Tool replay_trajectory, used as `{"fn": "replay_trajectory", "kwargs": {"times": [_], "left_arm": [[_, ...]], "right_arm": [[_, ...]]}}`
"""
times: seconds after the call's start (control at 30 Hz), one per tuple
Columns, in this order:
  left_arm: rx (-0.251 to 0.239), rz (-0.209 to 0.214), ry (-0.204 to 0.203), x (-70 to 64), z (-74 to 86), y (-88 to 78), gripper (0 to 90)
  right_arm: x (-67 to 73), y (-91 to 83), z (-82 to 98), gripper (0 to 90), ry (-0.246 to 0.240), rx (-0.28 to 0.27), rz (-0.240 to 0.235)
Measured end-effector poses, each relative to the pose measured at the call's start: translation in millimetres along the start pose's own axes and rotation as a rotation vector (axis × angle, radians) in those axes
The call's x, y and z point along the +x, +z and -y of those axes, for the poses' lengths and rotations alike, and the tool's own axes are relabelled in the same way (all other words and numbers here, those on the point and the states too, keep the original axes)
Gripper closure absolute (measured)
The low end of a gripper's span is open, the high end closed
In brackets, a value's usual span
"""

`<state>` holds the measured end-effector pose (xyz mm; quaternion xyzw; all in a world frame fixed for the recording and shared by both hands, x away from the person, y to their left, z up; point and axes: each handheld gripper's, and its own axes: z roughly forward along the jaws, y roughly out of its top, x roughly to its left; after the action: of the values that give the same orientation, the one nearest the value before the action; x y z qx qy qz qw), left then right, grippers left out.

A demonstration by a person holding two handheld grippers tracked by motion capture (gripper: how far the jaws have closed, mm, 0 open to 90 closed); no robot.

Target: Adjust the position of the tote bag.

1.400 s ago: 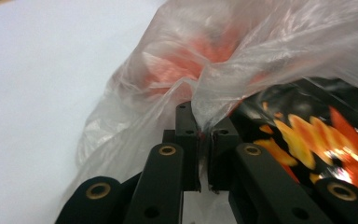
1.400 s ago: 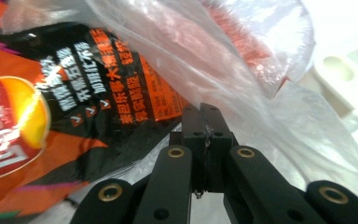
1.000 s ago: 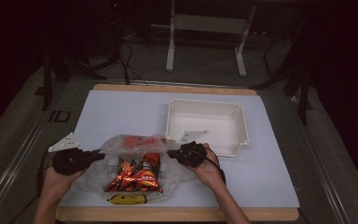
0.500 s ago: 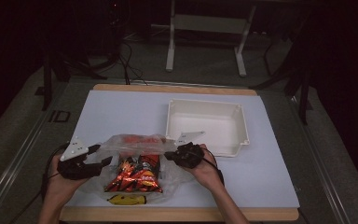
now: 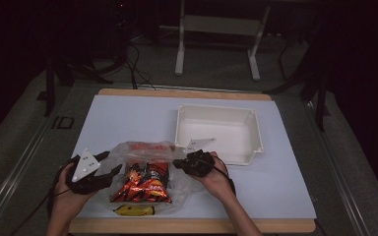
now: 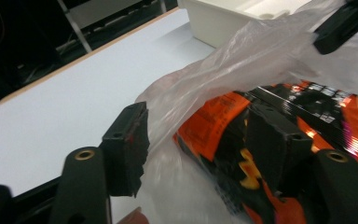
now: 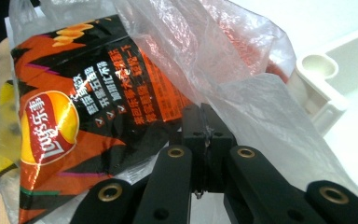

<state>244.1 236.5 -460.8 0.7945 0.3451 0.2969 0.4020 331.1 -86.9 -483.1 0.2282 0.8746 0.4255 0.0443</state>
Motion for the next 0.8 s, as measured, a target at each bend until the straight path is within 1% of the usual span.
{"fn": "replay_trajectory", "kwargs": {"times": [0.1,0.13,0.2,0.23,0.3,0.37,0.4,0.47,0.6,0.67,0.8], "left_arm": [[0.016,0.001,0.010,-0.1,-5.0,14.7,39.2],[0.028,-0.006,0.013,-0.3,-6.8,19.3,40.1],[0.058,-0.034,0.017,-0.1,-10.0,28.2,45.3],[0.065,-0.038,0.014,1.1,-11.2,31.7,49.2],[0.062,-0.043,-0.023,4.9,-13.0,36.9,58.9],[0.047,-0.035,-0.067,10.7,-14.5,39.7,69.8],[0.037,-0.031,-0.084,13.5,-15.0,40.5,73.6],[0.022,-0.023,-0.108,17.9,-16.1,41.1,78.3],[0.020,-0.033,-0.123,22.5,-17.8,41.4,82.5],[0.024,-0.047,-0.127,24.4,-18.6,41.1,84.3],[0.022,-0.055,-0.149,28.3,-17.6,41.3,86.0]], "right_arm": [[-0.6,0.2,-1.2,90.0,0.001,-0.003,-0.007],[-0.8,0.3,-1.7,89.8,0.000,-0.004,-0.010],[-0.6,0.7,-2.4,88.7,0.000,-0.004,-0.019],[-0.3,1.0,-2.6,87.7,-0.003,-0.003,-0.023],[0.2,1.5,-2.5,85.8,-0.007,0.000,-0.029],[1.1,2.4,-2.0,83.4,-0.020,0.007,-0.034],[1.7,2.8,-1.7,82.2,-0.027,0.012,-0.037],[2.9,3.3,-1.0,81.5,-0.037,0.017,-0.035],[1.9,2.9,-0.5,79.9,-0.033,0.013,-0.029],[0.6,3.0,-0.2,79.5,-0.029,0.014,-0.025],[0.5,2.8,0.7,77.2,-0.028,0.013,-0.020]]}}
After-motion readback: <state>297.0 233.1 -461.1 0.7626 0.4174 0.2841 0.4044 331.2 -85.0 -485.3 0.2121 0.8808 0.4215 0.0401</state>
